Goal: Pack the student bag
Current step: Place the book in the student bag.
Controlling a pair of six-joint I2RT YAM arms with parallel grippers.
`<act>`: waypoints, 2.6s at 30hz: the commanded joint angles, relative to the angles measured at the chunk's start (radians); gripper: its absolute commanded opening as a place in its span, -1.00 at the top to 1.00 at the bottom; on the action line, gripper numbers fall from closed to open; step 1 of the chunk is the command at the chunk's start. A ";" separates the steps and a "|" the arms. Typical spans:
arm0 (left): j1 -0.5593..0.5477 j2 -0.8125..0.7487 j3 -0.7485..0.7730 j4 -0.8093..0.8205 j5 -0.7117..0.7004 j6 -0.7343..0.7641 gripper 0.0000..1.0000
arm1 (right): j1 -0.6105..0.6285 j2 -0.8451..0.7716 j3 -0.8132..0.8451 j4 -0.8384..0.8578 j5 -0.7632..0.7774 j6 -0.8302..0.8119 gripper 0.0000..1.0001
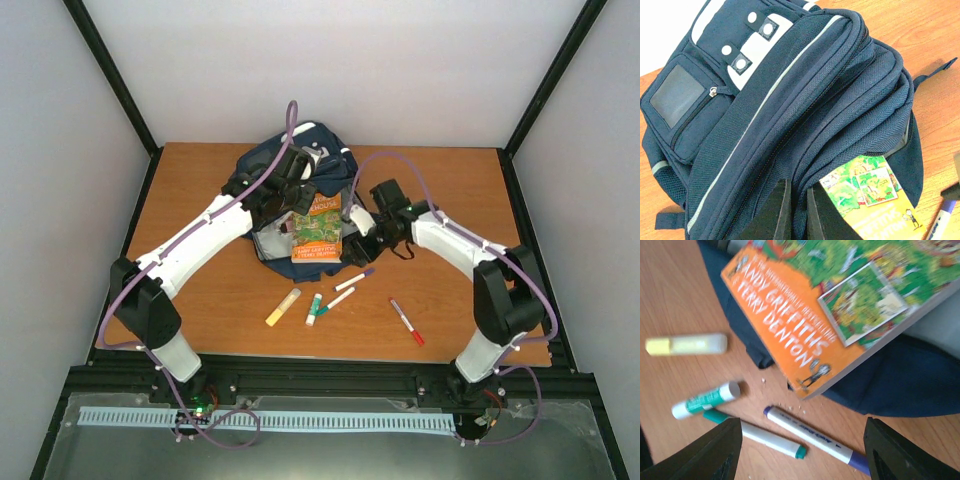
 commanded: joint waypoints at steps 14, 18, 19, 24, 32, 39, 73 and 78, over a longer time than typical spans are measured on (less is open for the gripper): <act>0.007 -0.060 0.023 0.059 -0.001 -0.024 0.99 | 0.167 -0.022 -0.148 0.284 0.387 -0.275 -0.31; 0.007 -0.060 0.026 0.056 0.001 -0.021 0.98 | 0.171 0.015 -0.123 0.281 0.383 -0.281 -0.28; 0.007 -0.059 0.025 0.056 0.000 -0.021 0.98 | 0.171 0.022 -0.120 0.280 0.382 -0.283 -0.27; 0.007 -0.057 0.027 0.053 0.001 -0.020 0.99 | 0.172 0.051 -0.106 0.281 0.402 -0.293 -0.23; 0.007 -0.054 0.027 0.054 0.008 -0.018 0.98 | 0.173 0.081 -0.080 0.339 0.493 -0.346 -0.08; 0.007 -0.054 0.027 0.054 0.020 -0.019 0.98 | 0.173 0.117 -0.054 0.394 0.553 -0.396 0.00; 0.010 -0.055 0.029 0.050 0.015 -0.016 0.99 | 0.172 0.094 -0.091 0.595 0.584 -0.351 0.08; 0.018 -0.064 0.029 0.052 0.035 -0.025 0.98 | 0.173 0.004 -0.172 0.553 0.518 -0.438 0.07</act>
